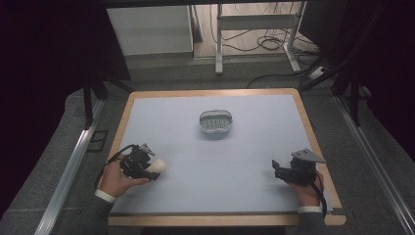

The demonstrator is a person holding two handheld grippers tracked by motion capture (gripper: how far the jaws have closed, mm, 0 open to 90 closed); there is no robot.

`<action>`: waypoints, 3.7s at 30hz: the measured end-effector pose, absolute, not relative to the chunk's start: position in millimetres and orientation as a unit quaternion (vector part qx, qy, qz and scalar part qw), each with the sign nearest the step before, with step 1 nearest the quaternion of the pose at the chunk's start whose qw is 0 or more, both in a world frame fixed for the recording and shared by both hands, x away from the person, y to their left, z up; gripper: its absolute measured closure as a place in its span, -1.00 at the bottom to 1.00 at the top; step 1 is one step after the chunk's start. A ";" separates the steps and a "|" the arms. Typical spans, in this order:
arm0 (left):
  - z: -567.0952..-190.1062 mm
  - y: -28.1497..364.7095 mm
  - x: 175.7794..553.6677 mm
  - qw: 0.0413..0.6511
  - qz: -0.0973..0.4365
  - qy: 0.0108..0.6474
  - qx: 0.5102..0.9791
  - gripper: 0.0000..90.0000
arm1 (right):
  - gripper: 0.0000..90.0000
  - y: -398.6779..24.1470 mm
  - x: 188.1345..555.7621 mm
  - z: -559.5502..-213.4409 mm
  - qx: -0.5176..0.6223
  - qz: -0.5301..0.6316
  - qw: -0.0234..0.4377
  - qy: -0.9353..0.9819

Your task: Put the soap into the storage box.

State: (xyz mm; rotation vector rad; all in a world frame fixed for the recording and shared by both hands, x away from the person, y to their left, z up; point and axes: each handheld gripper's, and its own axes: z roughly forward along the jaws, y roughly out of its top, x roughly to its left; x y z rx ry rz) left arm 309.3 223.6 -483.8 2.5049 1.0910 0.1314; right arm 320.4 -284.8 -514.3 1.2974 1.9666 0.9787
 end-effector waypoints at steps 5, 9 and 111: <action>-478.7 224.6 312.7 0.214 0.051 0.391 0.894 0.10 | -0.79 -285.2 320.7 -516.2 0.491 0.363 0.288 0.738; -476.1 223.3 313.9 0.215 0.052 0.388 0.894 0.11 | -0.79 -285.4 320.6 -516.1 0.492 0.362 0.288 0.737; -409.1 151.1 416.5 0.254 0.078 0.350 0.898 0.10 | -0.79 -284.8 321.1 -520.9 0.499 0.340 0.294 0.741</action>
